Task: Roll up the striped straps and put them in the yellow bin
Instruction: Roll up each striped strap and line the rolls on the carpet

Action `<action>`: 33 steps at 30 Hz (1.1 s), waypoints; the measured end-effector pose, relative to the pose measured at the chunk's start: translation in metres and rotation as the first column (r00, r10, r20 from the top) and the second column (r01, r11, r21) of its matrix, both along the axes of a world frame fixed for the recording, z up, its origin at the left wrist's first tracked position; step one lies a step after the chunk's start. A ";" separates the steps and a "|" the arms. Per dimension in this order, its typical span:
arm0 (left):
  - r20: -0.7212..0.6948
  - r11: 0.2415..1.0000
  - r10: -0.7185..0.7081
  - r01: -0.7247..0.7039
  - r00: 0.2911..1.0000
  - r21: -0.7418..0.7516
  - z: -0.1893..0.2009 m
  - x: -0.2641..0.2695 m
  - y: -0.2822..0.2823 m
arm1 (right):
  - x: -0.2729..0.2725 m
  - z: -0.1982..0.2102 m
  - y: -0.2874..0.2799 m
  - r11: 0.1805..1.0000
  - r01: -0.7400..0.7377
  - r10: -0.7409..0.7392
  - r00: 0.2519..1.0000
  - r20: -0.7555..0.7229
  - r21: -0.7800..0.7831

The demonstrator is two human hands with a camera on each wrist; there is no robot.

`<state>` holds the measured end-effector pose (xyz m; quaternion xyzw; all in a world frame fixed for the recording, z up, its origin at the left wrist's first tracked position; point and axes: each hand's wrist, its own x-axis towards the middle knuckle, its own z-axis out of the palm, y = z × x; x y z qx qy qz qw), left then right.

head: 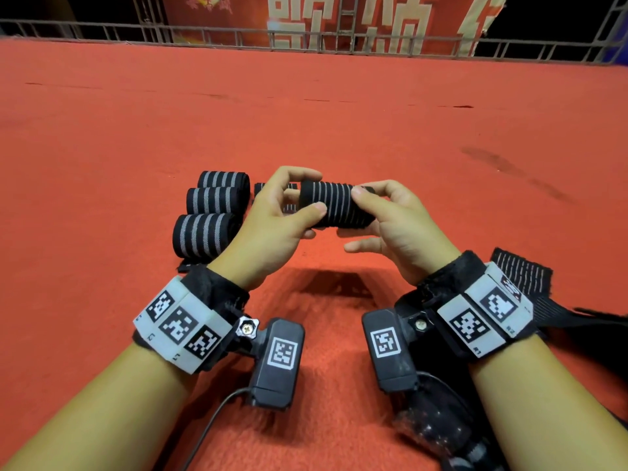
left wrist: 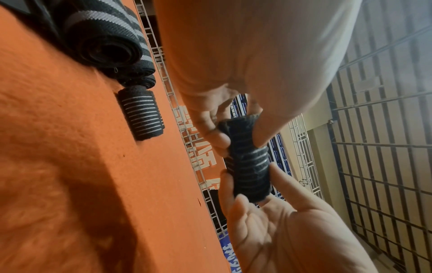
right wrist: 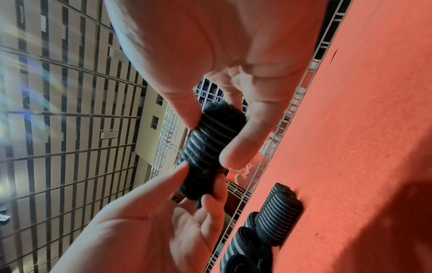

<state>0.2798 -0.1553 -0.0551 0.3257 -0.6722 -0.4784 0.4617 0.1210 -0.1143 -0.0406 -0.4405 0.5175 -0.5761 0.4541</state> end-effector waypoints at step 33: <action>0.471 0.836 0.281 -0.454 0.836 0.309 -0.036 0.014 -0.036 | 0.065 -0.057 -0.103 0.927 0.217 -0.038 0.867 -0.497 0.307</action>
